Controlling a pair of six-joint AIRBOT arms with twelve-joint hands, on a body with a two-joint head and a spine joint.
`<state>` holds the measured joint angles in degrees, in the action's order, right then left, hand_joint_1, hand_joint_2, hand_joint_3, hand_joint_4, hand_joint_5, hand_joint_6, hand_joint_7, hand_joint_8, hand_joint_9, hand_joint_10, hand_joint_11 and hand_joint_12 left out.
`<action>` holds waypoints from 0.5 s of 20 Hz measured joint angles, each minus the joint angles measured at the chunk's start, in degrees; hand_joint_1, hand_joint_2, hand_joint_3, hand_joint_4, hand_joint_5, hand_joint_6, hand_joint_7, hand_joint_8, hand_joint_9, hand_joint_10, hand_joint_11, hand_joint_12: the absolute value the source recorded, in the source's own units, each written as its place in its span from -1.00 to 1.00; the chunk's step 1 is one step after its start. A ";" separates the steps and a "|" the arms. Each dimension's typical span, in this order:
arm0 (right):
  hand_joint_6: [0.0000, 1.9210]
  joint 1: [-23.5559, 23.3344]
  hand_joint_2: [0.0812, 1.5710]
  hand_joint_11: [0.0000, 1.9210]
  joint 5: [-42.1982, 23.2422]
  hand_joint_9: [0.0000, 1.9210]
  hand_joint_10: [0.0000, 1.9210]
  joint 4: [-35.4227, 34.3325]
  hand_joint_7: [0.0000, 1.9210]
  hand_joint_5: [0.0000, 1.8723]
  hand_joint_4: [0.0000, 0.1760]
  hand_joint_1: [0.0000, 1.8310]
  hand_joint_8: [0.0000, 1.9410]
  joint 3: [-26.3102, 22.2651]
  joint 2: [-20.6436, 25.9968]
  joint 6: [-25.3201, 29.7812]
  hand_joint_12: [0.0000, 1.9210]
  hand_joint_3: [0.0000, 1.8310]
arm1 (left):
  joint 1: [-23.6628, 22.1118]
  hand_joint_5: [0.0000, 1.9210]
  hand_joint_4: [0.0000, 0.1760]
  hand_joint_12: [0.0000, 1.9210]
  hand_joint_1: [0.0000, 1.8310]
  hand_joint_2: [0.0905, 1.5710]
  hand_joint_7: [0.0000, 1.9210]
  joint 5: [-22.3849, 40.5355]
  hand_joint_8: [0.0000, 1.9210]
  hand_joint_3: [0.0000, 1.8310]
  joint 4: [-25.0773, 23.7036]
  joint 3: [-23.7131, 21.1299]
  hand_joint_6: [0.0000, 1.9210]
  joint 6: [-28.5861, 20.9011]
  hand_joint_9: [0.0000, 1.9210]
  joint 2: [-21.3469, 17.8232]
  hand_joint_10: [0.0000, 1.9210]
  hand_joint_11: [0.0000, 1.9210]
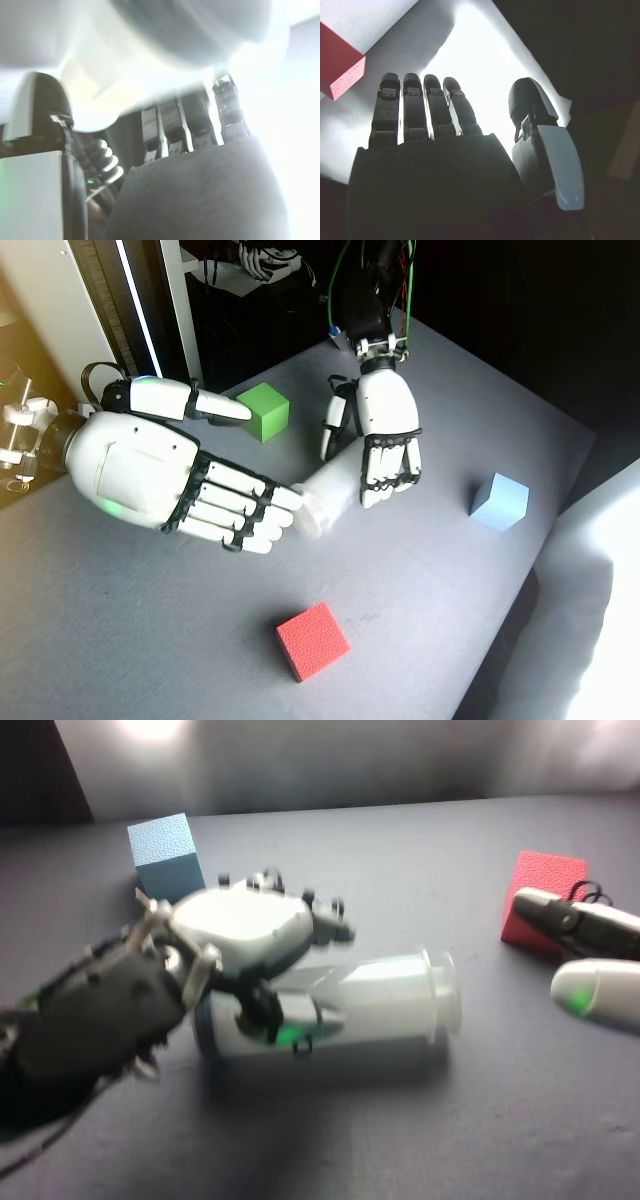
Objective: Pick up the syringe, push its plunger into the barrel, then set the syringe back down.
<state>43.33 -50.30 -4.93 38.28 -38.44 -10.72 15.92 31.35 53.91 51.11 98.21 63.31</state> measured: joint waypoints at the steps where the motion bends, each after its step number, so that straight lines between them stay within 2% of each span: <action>1: -1.00 -0.57 0.68 -1.00 -0.11 -1.00 -1.00 3.69 -1.00 -1.00 -1.00 -1.00 -1.00 0.52 0.26 -0.15 -1.00 -1.00 | -1.62 -0.69 -1.00 -0.11 -0.28 0.47 -0.60 -1.11 -1.00 -1.00 0.46 0.46 -1.00 1.33 -0.62 -0.31 -1.00 -1.00; 4: -1.00 -0.70 0.67 -1.00 0.74 -1.00 -1.00 13.29 -1.00 -1.00 -1.00 -1.00 -1.00 1.55 1.38 -2.08 -1.00 -1.00 | -5.22 -0.73 -1.00 -0.19 -0.31 0.45 -0.64 -5.49 -1.00 -1.00 2.49 0.61 -1.00 5.77 -0.67 -1.66 -1.00 -1.00; 5: -1.00 -0.70 0.66 -1.00 1.46 -1.00 -1.00 16.06 -1.00 -1.00 -1.00 -1.00 -1.00 1.66 1.57 -2.14 -1.00 -1.00 | -6.14 -0.75 -1.00 -0.26 -0.33 0.45 -0.67 -7.04 -1.00 -1.00 2.03 0.87 -1.00 6.12 -0.70 -2.05 -1.00 -1.00; 6: -1.00 -0.70 0.66 -1.00 2.12 -1.00 -1.00 18.88 -1.00 -1.00 -1.00 -1.00 -1.00 1.64 2.16 -2.38 -1.00 -1.00 | -7.08 -0.83 -1.00 -0.43 -0.42 0.49 -0.74 -9.22 -1.00 -0.99 -0.42 1.51 -1.00 5.22 -0.77 -2.19 -1.00 -1.00; 7: -1.00 -1.11 0.66 -1.00 2.29 -1.00 -1.00 21.53 -1.00 -1.00 -1.00 -1.00 -1.00 1.66 2.29 -4.63 -1.00 -1.00 | -8.04 -0.87 -1.00 -0.49 -0.49 0.49 -0.79 -12.98 -1.00 -1.00 -6.71 2.47 -1.00 1.03 -0.81 -2.86 -1.00 -1.00; 8: -1.00 -1.75 0.65 -1.00 2.23 -1.00 -1.00 22.34 -1.00 -1.00 -1.00 -1.00 -1.00 1.66 2.29 -6.25 -1.00 -1.00 | -8.55 -0.89 -1.00 -0.54 -0.46 0.48 -0.82 -15.02 -1.00 -1.00 -13.97 3.04 -1.00 -4.44 -0.84 -3.19 -1.00 -1.00; 9: -1.00 -2.75 0.65 -1.00 1.29 -1.00 -1.00 22.84 -1.00 -1.00 -1.00 -1.00 -1.00 1.64 2.29 -10.10 -1.00 -1.00 | -9.11 -0.89 -1.00 -0.52 -0.45 0.46 -0.82 -17.40 -1.00 -1.00 -25.31 3.48 -1.00 -13.33 -0.84 -3.74 -1.00 -1.00; 10: -1.00 -3.91 0.65 -1.00 0.39 -1.00 -1.00 22.91 -1.00 -1.00 -1.00 -1.00 -1.00 1.64 2.29 -11.72 -1.00 -1.00 | -9.29 -0.91 -1.00 -0.51 -0.54 0.45 -0.83 -18.60 -1.00 -1.00 -37.40 3.78 -1.00 -23.26 -0.85 -4.26 -1.00 -1.00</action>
<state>39.42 -49.91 17.98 39.92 -36.14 -22.44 6.63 12.75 16.51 54.89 74.96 59.05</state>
